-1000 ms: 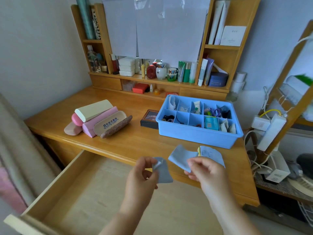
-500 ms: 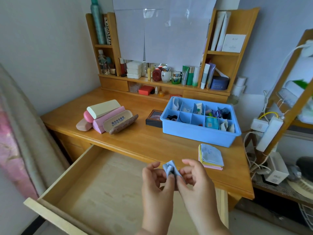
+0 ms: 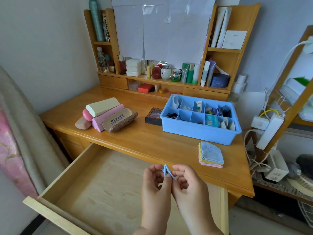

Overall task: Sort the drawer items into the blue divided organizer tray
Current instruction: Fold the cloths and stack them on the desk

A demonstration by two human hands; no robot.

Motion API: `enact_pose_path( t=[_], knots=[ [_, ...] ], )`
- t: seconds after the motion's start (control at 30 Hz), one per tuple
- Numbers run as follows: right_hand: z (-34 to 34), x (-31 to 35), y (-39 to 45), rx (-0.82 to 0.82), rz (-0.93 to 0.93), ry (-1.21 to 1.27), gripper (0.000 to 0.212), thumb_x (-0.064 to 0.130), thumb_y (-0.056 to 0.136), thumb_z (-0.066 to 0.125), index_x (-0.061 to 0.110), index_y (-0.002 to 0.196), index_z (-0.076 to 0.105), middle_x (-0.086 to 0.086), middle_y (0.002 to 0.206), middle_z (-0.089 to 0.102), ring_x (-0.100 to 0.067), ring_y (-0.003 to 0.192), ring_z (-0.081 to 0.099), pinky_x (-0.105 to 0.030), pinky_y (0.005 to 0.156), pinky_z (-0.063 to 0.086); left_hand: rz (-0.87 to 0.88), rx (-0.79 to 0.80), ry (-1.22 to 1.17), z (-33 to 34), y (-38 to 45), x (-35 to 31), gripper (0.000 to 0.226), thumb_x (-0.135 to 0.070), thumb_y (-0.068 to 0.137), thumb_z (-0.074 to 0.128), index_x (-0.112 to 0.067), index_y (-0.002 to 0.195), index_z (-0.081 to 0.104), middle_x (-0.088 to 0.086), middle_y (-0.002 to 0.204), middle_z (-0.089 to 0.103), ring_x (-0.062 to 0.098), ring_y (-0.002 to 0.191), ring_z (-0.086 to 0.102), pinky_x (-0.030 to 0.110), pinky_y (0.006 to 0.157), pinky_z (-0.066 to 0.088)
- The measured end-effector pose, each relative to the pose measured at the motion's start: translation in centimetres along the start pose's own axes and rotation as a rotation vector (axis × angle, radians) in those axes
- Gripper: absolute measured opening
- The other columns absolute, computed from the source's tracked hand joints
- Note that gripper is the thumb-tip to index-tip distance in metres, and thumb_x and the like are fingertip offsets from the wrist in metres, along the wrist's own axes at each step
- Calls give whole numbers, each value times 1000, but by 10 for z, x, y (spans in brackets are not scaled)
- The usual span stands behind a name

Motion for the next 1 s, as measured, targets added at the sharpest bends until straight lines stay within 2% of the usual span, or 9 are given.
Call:
enact_pose_path(
  t=[0.2, 0.33, 0.43, 0.5, 0.6, 0.67, 0.73, 0.8, 1.0],
  knots=[
    [-1, 15, -3, 140, -76, -8, 47, 2, 76, 67, 42, 99, 58, 14, 90, 69, -9, 68, 64, -16, 63, 49, 5, 184, 28, 5, 0, -13, 20, -18, 77, 62, -13, 97, 59, 1, 78, 66, 15, 73, 61, 28, 66, 52],
    [9, 4, -5, 285, 113, 348, 43, -10, 85, 51, 23, 110, 59, 2, 104, 70, -17, 79, 70, -24, 71, 53, -34, 214, 36, 1, 5, -17, 16, 6, 87, 59, -6, 99, 58, 9, 81, 66, 15, 68, 62, 29, 61, 53],
    [-17, -6, 6, 111, 106, 247, 32, -1, 84, 59, 27, 98, 64, 9, 97, 70, -9, 71, 64, -16, 66, 49, -32, 262, 61, 0, 10, -22, 20, 6, 89, 56, -8, 102, 60, 7, 86, 69, 15, 74, 64, 25, 67, 51],
    [-28, -10, 15, 94, 84, 71, 37, 9, 83, 68, 39, 103, 61, 23, 100, 65, 3, 84, 59, -11, 76, 44, -49, 314, 43, 2, 12, -27, 28, 5, 88, 58, -14, 108, 59, 6, 88, 70, 14, 80, 65, 23, 73, 50],
    [-7, -23, 19, 384, 245, 190, 56, 22, 76, 79, 36, 123, 52, 20, 117, 61, 4, 109, 56, -18, 91, 43, -64, 460, 58, 13, 11, -32, 37, 4, 88, 58, -18, 117, 55, 7, 89, 71, 15, 84, 65, 21, 76, 51],
    [3, -26, 17, 492, 283, 260, 38, 26, 73, 80, 26, 107, 65, 7, 99, 71, -7, 93, 65, -20, 78, 48, -25, 520, 130, 19, 9, -35, 38, 3, 89, 59, -19, 119, 53, 5, 87, 70, 15, 82, 64, 24, 74, 50],
    [1, -24, 20, 432, 232, 244, 12, 24, 79, 72, 16, 87, 70, -6, 82, 70, -17, 78, 61, -31, 71, 45, 25, 508, 184, 18, 9, -37, 42, -2, 85, 66, -22, 118, 51, 3, 85, 68, 15, 78, 62, 27, 71, 49],
    [-2, -28, 19, 347, 231, 293, 14, 23, 85, 68, 9, 81, 67, -16, 76, 64, -20, 73, 53, -37, 70, 39, 44, 491, 176, 16, 8, -38, 47, -7, 74, 70, -23, 114, 52, 0, 83, 64, 14, 75, 60, 27, 65, 50],
    [-2, -29, 12, 283, 260, 400, 18, 27, 89, 65, 12, 79, 65, -7, 72, 58, -21, 71, 49, -38, 70, 36, 69, 358, 202, 2, 5, -35, 22, -10, 71, 70, -30, 77, 63, -2, 65, 66, 10, 56, 57, 20, 49, 44]
  ],
)
Point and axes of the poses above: each hand's wrist, its own y-axis towards the middle knuckle, its own z-axis out of the palm, x = y × z, the point moved 9 cm from there along y, towards the middle knuckle
